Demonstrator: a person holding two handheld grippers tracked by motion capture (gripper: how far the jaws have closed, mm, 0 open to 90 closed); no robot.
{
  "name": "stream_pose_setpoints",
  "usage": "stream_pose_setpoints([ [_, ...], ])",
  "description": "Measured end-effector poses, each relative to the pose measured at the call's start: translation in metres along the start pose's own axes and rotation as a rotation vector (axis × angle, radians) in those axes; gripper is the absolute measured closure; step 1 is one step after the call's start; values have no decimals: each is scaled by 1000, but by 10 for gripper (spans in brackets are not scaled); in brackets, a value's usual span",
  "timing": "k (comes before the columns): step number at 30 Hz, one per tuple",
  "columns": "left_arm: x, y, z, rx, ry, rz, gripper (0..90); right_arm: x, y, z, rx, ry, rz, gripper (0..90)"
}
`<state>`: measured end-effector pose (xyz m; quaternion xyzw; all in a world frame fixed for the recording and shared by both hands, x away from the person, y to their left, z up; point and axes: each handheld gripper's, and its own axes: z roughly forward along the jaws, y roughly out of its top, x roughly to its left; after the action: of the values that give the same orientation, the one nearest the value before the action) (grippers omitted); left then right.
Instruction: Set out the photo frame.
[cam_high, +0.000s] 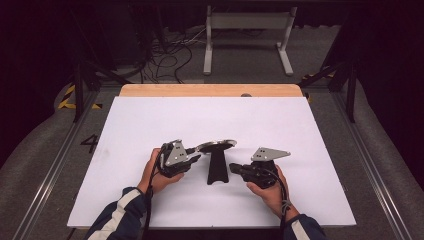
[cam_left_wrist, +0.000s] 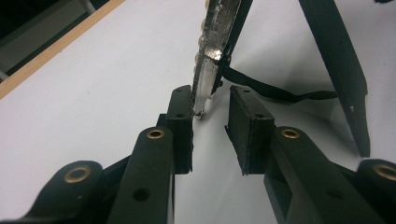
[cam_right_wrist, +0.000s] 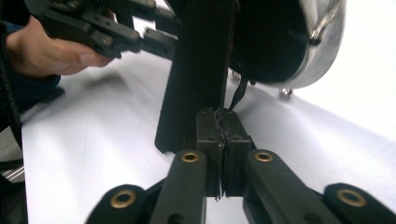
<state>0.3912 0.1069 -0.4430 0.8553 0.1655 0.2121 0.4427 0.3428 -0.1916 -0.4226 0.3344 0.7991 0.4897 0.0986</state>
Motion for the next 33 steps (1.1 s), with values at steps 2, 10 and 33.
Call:
stream_pose_setpoints([
  [2, 1, -1, 1, 9, -4, -5, 690, 6, 1, -2, -15, -24, -28, 900],
  [10, 5, -2, 5, 6, -35, -33, 666, 31, 3, 1, -50, -63, -94, 900],
  [33, 5, 3, 18, -3, -29, -70, 686, 77, -4, 67, 24, -140, -160, 900],
])
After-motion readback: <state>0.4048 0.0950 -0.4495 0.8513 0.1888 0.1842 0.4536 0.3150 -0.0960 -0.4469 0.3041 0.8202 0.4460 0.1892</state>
